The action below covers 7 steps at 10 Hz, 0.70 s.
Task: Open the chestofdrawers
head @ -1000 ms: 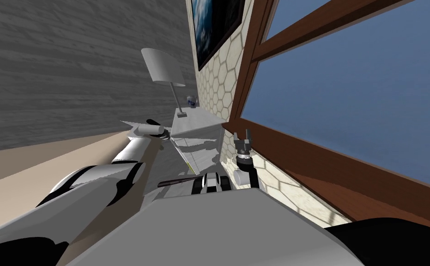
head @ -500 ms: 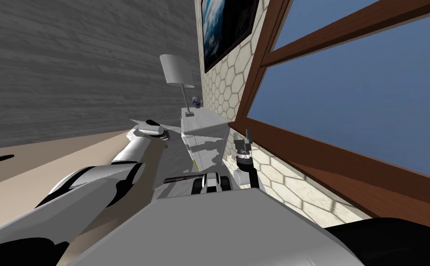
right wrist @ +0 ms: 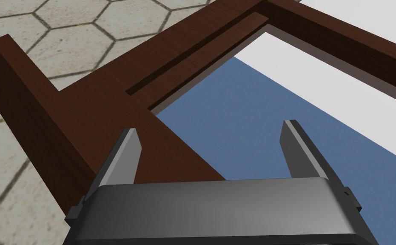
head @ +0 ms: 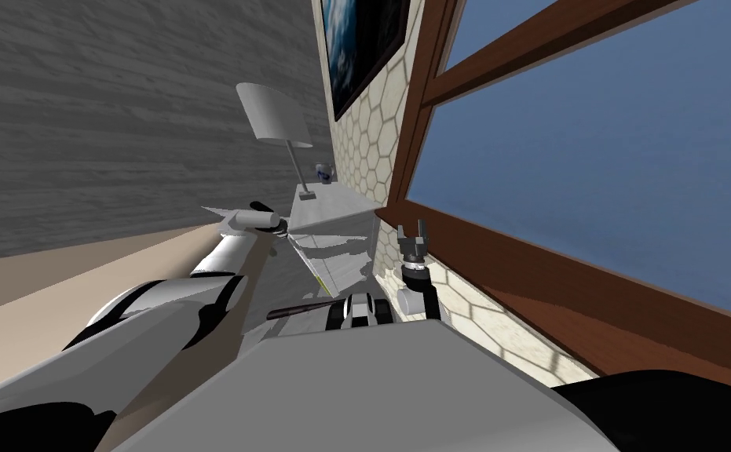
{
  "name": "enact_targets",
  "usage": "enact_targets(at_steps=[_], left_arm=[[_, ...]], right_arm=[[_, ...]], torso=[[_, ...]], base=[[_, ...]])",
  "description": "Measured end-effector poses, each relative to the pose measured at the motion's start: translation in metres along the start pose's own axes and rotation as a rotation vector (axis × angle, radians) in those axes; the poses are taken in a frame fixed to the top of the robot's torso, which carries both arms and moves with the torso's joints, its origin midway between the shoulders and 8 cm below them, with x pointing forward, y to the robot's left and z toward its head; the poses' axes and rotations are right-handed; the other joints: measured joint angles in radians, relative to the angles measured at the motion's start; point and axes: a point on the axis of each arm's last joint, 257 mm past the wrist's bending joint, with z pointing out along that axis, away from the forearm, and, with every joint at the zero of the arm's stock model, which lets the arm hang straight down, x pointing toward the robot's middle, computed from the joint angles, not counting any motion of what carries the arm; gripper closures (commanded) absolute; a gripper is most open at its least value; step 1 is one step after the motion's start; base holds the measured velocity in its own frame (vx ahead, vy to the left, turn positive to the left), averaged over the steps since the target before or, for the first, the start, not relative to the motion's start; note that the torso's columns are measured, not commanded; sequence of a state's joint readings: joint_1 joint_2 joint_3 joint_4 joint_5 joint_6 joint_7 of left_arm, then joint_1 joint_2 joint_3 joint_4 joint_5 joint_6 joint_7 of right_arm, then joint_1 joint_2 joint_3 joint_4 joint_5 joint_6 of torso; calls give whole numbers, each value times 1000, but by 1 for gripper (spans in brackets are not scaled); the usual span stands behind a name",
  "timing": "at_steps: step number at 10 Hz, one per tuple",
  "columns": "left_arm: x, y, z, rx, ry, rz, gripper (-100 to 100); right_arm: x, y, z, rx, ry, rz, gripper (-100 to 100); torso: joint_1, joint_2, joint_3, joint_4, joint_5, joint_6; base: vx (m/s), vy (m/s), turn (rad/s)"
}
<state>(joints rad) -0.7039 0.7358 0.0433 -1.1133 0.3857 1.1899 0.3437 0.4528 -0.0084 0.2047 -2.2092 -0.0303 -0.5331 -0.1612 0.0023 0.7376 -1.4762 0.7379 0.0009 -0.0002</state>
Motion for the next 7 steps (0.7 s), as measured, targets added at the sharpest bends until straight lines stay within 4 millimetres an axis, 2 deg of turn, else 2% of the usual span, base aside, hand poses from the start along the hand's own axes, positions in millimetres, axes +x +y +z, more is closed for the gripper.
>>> enact_targets(at_steps=[2, 3, 5, 7], left_arm=[[-1, 5, 4, -2, -2, 1, -100], [-1, 5, 5, 0, -2, 1, 100], [1, 7, 5, -7, 3, 4, 100], [1, 7, 4, -8, 5, 10, 100]], right_arm=[[1, -1, 0, 2, 2, 3, 0], [1, -1, 0, 2, 2, 3, 0], [1, -1, 0, 2, 2, 2, 0], [1, -1, 0, 2, 2, 2, 0]], torso=[[1, 0, -1, 0, 0, 0], [-1, 0, 0, 0, -1, 0], [5, 3, 2, 2, 0, -1], [2, 0, 0, 2, -1, -1]], base=[[14, -3, 13], [0, 0, 0], [-76, 141, 36], [-62, 162, 41]])
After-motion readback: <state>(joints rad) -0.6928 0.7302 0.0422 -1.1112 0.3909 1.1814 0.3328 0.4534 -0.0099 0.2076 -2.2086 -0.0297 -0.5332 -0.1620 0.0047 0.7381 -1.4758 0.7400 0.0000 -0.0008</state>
